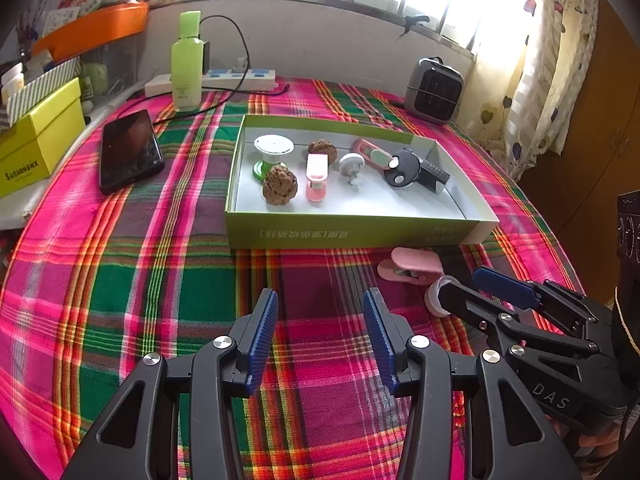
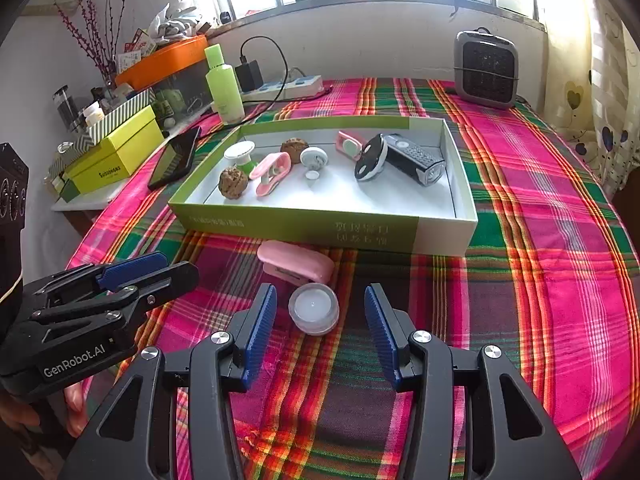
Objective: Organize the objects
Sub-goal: 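Move left tool toward the pink clip while right tool closes on the white cup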
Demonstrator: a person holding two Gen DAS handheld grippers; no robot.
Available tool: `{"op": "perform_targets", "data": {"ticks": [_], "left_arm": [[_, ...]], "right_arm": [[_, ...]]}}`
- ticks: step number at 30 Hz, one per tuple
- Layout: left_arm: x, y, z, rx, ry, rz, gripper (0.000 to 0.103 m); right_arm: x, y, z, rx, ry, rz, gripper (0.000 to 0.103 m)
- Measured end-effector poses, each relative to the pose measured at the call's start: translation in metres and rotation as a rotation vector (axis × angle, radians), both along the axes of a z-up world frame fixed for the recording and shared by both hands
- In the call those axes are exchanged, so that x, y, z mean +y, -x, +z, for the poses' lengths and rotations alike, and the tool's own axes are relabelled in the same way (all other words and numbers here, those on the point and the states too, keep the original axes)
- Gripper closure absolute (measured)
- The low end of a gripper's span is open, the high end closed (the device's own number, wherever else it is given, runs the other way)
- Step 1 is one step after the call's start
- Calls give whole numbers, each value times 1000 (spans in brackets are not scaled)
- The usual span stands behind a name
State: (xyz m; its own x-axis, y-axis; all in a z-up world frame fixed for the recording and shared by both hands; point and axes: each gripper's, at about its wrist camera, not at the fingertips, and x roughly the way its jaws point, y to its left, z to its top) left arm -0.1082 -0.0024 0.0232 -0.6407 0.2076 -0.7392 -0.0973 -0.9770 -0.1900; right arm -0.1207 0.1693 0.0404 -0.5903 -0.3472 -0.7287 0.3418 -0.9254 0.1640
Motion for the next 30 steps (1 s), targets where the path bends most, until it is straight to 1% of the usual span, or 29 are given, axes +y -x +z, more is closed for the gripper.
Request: {"op": "perform_targets", "data": {"ticks": [10, 14, 20, 22, 25, 28, 30], "left_arm": [[-1, -1, -2, -9, -3, -4, 59], [-2, 0, -3, -10, -4, -5, 59], [0, 5, -4, -21, -8, -17, 59], [3, 7, -4, -22, -2, -22, 59], [7, 11, -5, -27, 4, -35, 59], [11, 15, -4, -28, 2, -54, 59], [15, 17, -4, -30, 3, -68, 59]], "right_arm": [[-8, 3, -10, -23, -63, 3, 56], [-8, 5, -11, -21, -95, -17, 56], [-9, 5, -10, -17, -103, -12, 56], [-8, 4, -10, -14, -99, -4, 62], [-8, 5, -11, -21, -101, -1, 68], [-7, 5, -11, -21, -102, -2, 73], [-6, 4, -11, -22, -103, -1, 74]]}}
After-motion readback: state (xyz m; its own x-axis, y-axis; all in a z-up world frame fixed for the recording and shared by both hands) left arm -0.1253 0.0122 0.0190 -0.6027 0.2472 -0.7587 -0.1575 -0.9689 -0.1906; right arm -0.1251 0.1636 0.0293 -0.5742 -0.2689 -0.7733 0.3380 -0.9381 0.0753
